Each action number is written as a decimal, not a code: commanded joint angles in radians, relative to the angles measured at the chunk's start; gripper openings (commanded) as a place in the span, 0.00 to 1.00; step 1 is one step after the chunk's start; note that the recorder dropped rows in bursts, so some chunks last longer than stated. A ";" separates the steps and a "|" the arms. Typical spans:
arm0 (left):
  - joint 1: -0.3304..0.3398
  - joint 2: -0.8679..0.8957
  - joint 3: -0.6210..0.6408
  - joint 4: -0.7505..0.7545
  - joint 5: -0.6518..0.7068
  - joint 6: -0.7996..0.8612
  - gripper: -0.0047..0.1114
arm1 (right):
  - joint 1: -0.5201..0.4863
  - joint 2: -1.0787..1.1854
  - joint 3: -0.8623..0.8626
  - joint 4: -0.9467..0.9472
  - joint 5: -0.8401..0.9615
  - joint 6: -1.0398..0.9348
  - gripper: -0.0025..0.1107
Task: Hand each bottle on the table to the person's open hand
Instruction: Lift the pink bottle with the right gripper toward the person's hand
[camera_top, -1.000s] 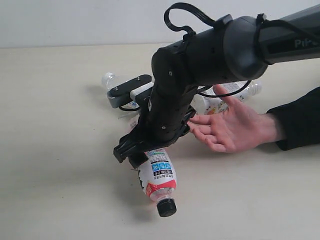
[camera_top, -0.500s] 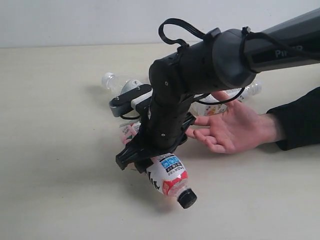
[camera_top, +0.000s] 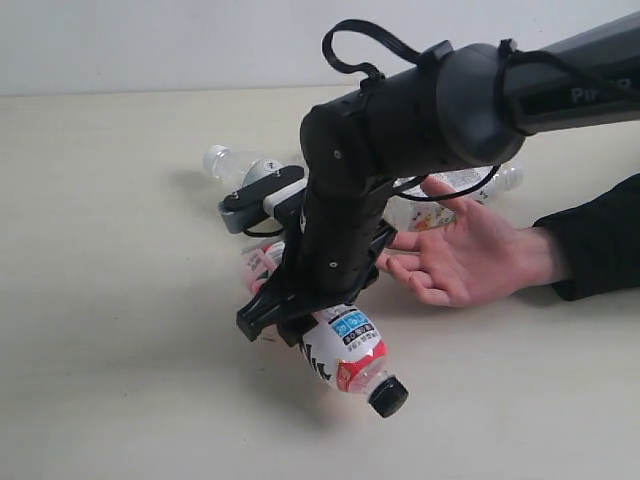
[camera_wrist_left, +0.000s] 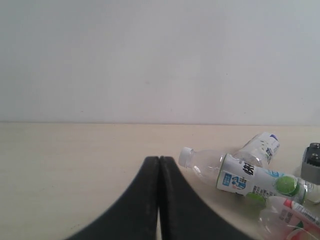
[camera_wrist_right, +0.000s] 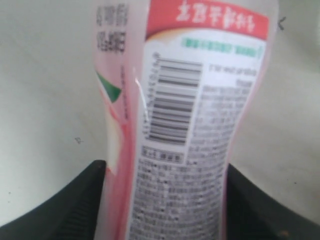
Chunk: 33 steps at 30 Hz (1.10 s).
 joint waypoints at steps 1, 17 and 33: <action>0.002 -0.007 0.003 0.002 -0.006 0.000 0.05 | 0.002 -0.088 -0.003 0.040 0.034 -0.054 0.02; 0.002 -0.007 0.003 0.002 -0.006 0.000 0.05 | -0.025 -0.483 0.077 -0.141 0.198 0.028 0.02; 0.002 -0.007 0.003 0.002 -0.006 0.000 0.05 | -0.321 -0.478 0.302 -0.090 -0.036 0.032 0.02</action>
